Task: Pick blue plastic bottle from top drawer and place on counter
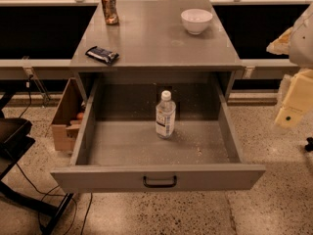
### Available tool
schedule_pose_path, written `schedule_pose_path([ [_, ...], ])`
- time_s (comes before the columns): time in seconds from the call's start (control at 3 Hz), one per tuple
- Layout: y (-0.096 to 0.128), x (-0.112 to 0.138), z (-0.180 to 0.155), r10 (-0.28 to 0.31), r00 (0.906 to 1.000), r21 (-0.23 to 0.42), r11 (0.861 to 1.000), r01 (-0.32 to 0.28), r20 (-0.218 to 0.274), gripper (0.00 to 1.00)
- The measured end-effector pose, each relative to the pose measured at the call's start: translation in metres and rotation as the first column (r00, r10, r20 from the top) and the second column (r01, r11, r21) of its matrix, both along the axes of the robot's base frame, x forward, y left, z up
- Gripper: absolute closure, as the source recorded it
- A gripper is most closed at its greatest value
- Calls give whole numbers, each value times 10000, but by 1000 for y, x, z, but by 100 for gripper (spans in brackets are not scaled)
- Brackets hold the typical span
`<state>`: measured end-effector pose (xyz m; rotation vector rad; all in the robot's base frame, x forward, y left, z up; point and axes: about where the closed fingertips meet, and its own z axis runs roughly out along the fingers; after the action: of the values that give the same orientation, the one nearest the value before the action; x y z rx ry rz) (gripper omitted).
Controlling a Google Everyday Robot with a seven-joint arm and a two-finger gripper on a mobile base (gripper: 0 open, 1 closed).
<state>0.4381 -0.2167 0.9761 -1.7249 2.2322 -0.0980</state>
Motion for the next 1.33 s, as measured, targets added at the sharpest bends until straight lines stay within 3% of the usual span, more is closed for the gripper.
schedule_pose_path([
  [0.33,0,0,0,0,10000,0,10000,0,0,0],
  [0.67,2,4,-10,-73,9999,607,9981,64,140,0],
  [1.0,7,12,-75,50,10000,2539,9672,-48,-1,0],
  [1.33,31,37,-128,389,9974,4712,8798,-628,604,0],
])
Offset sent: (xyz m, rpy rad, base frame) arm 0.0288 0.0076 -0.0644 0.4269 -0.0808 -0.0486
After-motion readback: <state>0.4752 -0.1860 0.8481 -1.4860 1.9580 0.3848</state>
